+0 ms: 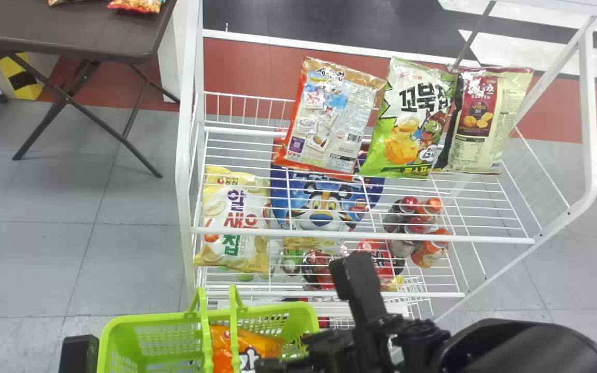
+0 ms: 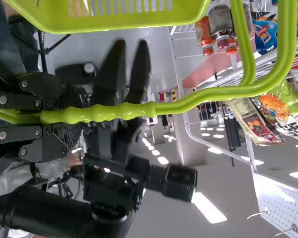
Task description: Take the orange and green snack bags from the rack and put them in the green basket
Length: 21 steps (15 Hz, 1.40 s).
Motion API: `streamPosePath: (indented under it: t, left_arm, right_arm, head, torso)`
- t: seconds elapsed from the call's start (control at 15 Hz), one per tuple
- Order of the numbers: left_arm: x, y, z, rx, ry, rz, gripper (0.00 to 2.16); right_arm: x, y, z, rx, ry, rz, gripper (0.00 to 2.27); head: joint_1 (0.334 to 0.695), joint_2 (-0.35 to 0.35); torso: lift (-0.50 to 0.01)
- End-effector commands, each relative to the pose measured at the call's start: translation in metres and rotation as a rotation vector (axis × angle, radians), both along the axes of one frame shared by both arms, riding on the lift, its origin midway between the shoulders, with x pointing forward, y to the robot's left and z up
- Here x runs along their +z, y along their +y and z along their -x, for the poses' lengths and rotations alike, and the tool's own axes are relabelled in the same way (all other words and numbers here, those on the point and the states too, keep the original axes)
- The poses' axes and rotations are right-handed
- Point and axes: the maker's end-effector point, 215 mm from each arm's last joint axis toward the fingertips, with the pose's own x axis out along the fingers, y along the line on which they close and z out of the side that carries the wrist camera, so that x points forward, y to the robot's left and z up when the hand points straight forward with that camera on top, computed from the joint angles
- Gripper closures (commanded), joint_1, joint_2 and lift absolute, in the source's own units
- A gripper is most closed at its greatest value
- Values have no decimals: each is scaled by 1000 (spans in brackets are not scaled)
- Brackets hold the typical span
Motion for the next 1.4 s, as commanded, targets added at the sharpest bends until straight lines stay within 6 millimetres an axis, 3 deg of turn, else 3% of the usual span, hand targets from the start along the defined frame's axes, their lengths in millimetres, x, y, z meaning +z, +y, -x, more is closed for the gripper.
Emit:
streamPosePath:
  t: [0.0,0.13,0.27,0.47,0.67,1.0,1.33]
  left_arm:
    - [0,0,0,0,0,2,2148]
    - [0,0,1,-1,1,1,2148]
    - [0,0,1,-1,0,-1,2148]
    - [0,0,2,-6,0,-4,2148]
    - [-1,1,3,-8,3,-8,2148]
    - [-3,0,1,-9,1,-16,2148]
    - [-4,1,0,-9,1,-19,2148]
  right_arm:
    - [42,-12,-53,-67,-215,-24,76]
    - [70,-31,-86,-120,-342,-33,80]
    - [111,-53,-121,-177,-514,-55,80]
    - [159,-82,-158,-251,-755,-90,80]
    - [179,-121,-179,-311,-897,-74,83]
    - [187,-186,-204,-420,-1044,-27,83]
    - [173,-217,-241,-467,-1034,14,83]
  head:
    - [695,-208]
    - [695,-207]
    - [695,-220]
    - [695,-261]
    - [695,-292]
    - [695,-350]
    - [695,-350]
  torso:
    - [0]
    - [0]
    - [0]
    - [0]
    - [0]
    - [0]
    - [0]
